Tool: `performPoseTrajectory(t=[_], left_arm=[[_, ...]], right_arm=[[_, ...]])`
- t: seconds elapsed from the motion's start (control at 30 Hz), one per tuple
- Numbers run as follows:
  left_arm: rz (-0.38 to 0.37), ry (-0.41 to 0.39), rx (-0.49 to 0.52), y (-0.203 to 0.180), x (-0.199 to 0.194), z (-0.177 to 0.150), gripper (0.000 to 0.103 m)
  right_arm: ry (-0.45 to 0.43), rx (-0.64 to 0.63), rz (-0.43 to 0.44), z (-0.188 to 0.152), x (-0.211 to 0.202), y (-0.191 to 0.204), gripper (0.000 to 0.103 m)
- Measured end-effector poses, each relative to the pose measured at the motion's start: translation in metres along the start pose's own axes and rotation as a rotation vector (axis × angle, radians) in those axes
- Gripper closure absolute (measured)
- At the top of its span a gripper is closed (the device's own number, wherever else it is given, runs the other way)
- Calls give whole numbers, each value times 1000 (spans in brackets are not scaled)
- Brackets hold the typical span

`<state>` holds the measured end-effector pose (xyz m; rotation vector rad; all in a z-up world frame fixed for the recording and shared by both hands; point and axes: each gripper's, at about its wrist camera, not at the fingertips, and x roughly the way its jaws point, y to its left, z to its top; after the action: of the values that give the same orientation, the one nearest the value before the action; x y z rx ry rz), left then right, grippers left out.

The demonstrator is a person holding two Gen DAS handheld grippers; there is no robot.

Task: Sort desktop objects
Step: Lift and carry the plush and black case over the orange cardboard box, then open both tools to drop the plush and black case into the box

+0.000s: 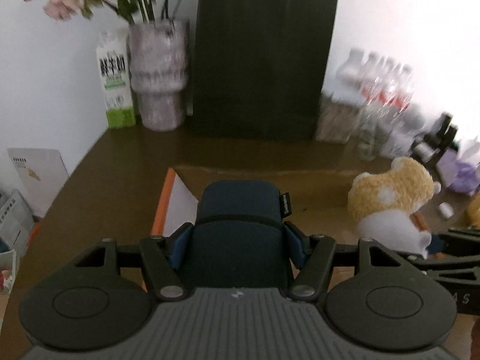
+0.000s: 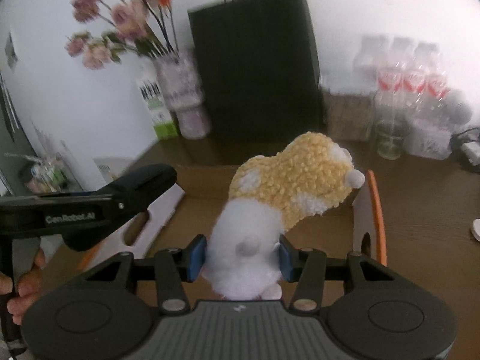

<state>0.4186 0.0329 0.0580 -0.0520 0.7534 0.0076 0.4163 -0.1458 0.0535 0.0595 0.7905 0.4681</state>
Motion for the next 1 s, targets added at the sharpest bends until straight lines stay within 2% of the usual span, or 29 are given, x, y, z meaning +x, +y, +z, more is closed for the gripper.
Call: performPoseTrajectory(t=[0.23,0.47,0.57,0.6,0.67,0.7,0.73,0.87,1.0], left_arm=[[24,118,13,4,53,-3,38],[45,152,43,4,67,-9,37],[42,158,30,4,68,-9,34],[53,149,39,3,67,-10,33],[83,112,67,-2,60,-8,18],[93,89,79,-3,56,-7,13],[97,62,89,-5,50,-6,2],[89,-17,102,-8,24,-3,0],[77,-81,80,-5,-6,-6,0]], right_arm=[[135,10,-17,12,55,-17,56],[184,8,-25,9,67,-26,55],[217,21,-30,8,73,-30,48],[223,22,-36,8,73,-30,37],[219,20,-41,8,72,-29,19],[215,18,-26,8,69,-29,16],[210,21,-20,8,66,-29,15],[160,9,-32,10,43,-22,4],[94,-2,-37,7,11,-14,3]])
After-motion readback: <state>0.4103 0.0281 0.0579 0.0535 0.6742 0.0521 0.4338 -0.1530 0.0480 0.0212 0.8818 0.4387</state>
